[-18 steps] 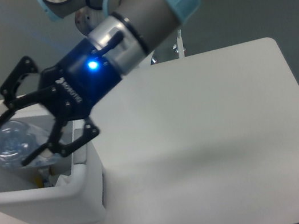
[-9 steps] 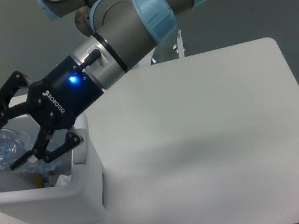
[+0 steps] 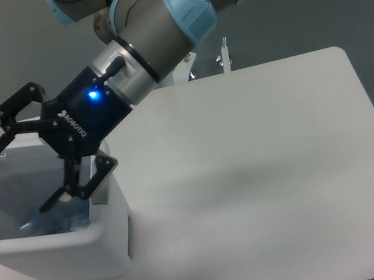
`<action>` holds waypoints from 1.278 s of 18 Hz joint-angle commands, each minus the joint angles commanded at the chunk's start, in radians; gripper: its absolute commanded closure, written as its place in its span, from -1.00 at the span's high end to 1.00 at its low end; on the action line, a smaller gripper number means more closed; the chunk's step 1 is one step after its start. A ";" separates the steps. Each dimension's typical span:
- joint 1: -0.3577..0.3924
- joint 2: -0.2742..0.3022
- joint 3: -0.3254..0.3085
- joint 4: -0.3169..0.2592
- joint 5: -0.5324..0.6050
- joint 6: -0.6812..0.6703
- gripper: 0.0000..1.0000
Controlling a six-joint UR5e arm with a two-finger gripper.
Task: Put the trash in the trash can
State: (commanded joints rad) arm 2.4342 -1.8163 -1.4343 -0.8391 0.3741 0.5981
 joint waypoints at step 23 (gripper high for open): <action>0.229 -0.127 -0.104 -0.029 0.980 0.591 1.00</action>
State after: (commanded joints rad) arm 2.6630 -1.9434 -1.5387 -0.8681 1.3543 1.1888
